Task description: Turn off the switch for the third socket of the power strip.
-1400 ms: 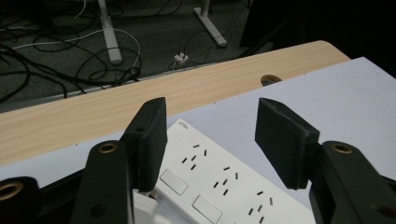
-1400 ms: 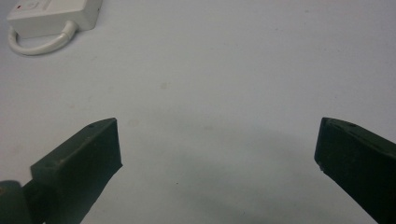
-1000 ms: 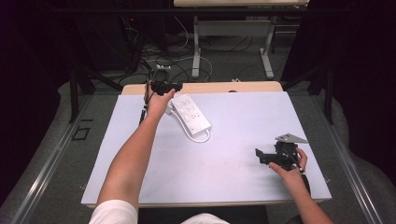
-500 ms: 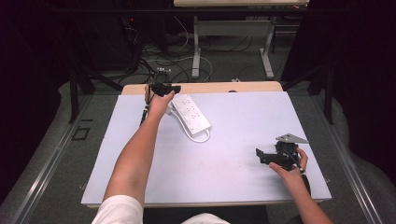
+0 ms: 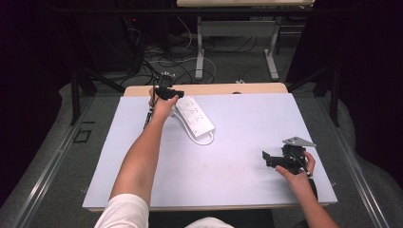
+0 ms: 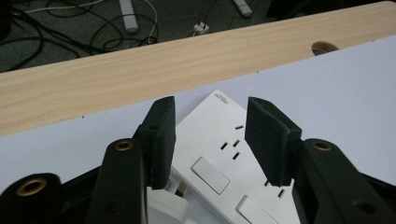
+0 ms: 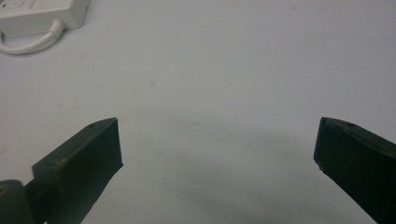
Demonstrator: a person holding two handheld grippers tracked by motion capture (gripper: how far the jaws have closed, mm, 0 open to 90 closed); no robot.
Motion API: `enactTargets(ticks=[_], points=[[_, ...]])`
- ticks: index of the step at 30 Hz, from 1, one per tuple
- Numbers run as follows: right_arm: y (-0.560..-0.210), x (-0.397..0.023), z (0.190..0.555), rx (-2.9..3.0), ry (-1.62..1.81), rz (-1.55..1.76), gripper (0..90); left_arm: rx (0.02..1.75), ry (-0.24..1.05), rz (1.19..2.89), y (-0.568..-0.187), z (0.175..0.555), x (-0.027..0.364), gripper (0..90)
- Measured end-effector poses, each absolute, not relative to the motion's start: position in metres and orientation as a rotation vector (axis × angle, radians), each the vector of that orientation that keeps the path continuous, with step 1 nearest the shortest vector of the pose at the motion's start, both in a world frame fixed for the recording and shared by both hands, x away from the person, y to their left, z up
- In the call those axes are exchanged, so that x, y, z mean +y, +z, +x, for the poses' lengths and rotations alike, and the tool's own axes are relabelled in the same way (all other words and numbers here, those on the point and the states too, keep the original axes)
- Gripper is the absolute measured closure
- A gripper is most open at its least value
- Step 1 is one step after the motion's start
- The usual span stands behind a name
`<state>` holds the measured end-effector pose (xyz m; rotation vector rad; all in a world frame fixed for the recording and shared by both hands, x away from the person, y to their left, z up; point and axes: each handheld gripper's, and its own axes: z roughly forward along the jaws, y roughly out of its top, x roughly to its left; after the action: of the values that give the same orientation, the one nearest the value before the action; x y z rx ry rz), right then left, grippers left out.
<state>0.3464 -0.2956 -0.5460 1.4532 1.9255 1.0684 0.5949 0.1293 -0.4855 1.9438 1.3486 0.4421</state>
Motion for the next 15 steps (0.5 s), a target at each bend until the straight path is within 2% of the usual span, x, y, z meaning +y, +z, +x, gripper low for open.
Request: enactTargets(ticks=[15], points=[[-0.547, -0.295, 0.348, 1.936, 1.074, 1.449, 0.7, 1.379, 0.411, 1.987, -0.506, 0.599, 0.130, 66.5]])
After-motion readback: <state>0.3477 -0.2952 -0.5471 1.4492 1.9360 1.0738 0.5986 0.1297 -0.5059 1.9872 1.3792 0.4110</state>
